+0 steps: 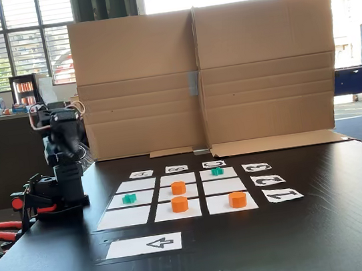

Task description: Pick up the round, orange token and place it in the grid on square B2.

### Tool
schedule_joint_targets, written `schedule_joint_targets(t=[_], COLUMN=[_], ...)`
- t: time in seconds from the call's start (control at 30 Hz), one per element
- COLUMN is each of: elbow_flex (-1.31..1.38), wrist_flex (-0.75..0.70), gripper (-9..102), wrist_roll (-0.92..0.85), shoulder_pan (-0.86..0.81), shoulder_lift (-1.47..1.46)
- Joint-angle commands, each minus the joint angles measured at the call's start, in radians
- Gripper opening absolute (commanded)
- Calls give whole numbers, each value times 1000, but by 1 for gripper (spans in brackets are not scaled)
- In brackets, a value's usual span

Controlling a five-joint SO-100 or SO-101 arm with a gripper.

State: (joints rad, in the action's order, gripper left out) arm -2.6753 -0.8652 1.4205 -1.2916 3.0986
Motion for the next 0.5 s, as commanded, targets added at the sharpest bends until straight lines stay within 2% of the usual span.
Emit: schedule_joint_targets(t=[0.0,0.2,0.47], elbow_flex=[-100,-198,-337], wrist_flex=[17,11,69], gripper=[-1,-1,-1], wrist_roll=[-25,-32,-57], shoulder_pan=[-137,-333,-443], shoulder_lift=[101,218,229])
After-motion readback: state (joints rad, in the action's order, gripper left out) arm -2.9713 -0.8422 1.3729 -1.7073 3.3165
